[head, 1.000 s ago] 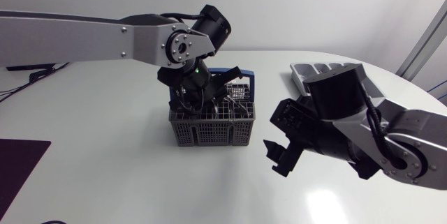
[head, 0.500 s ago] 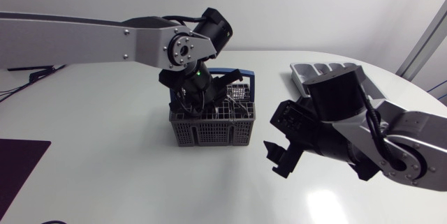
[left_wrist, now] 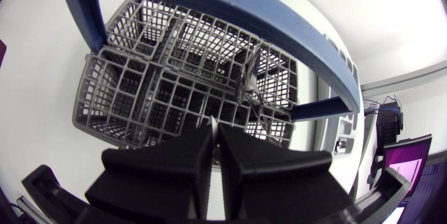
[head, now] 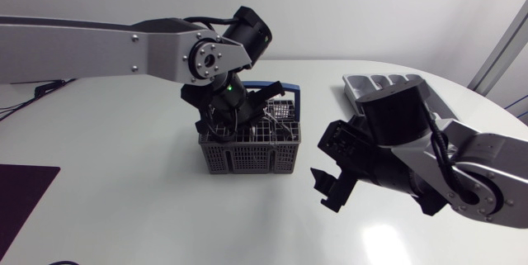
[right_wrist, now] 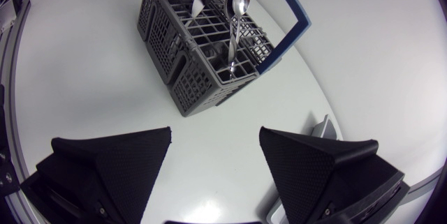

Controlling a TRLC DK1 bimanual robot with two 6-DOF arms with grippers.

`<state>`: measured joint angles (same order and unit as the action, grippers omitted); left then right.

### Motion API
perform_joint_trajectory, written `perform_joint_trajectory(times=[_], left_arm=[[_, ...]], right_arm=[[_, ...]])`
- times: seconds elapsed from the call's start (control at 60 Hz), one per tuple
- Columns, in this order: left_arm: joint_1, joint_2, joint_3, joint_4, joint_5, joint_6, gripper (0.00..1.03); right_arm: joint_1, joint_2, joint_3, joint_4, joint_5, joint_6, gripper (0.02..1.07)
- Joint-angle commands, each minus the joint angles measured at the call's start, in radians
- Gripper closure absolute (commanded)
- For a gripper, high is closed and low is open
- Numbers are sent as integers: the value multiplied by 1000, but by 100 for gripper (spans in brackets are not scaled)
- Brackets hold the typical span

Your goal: Unload the cutlery basket into the drawer organizer.

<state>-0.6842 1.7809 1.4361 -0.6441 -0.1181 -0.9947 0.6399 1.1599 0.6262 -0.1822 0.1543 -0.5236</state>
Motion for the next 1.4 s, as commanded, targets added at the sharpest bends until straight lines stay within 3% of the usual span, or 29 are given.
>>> perform_joint_trajectory(times=[0.0, 0.9, 1.383], left_arm=[[-5, -40, -37, -3, -12, -5, 98], [-15, -313, -180, 143, -12, -24, 97], [-51, -411, -203, 169, -11, -74, 97]], right_arm=[[9, 14, -25, 12, 10, 11, 16], [76, -68, -11, 0, 82, 42, 16], [116, -154, 81, -94, 11, 137, 15]])
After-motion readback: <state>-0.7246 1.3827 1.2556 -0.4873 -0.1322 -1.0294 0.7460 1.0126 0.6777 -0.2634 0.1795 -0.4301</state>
